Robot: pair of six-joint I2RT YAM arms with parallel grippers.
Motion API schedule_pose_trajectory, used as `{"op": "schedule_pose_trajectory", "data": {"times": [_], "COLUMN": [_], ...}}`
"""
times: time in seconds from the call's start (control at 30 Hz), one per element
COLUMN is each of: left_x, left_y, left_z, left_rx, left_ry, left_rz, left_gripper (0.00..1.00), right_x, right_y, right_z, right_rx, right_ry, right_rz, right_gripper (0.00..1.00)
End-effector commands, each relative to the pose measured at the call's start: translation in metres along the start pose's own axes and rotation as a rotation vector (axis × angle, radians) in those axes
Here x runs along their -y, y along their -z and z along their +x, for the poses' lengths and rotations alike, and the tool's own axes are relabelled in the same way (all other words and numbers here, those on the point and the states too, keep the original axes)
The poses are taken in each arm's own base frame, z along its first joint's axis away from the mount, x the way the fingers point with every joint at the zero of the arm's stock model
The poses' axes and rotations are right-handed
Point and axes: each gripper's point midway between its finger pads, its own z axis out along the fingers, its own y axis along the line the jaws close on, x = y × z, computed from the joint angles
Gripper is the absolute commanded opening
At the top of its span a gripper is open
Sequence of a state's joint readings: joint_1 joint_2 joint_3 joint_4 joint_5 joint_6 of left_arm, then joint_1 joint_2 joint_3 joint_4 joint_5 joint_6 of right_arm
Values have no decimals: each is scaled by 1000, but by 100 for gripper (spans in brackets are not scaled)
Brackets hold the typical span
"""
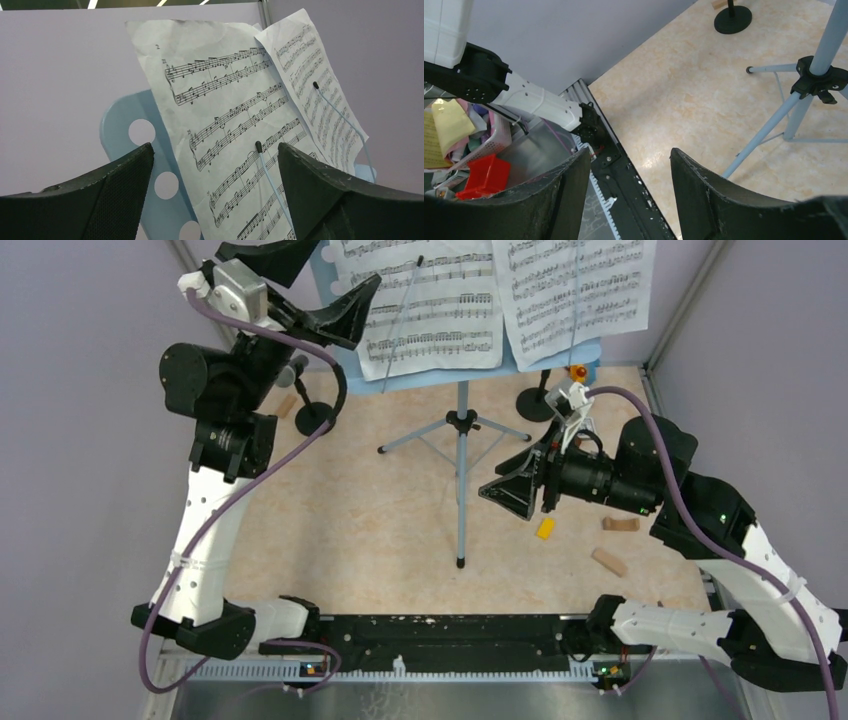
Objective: Pack up the instrument practice props
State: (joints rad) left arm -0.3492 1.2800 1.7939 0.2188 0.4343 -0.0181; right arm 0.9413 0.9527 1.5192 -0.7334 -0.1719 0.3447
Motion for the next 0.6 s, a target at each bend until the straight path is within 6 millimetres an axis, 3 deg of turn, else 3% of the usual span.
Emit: {"op": "schedule_pose_trajectory", "data": {"times": [0.0, 0.57], "left_x": [-3, 25], "left_y": [-2, -10], "left_z": [-32, 2], "left_rx": [95, 16], "left_ry": [-7, 115], "left_rz": [-22, 149], "left_gripper": [95, 78], "right_x": [-8, -4], "right_y": [4, 7], "right_z": [-10, -5], "right_rx": [43, 42], "right_ry": [-11, -15], "right_rz": [-37, -16], "right_gripper": [59, 59]}}
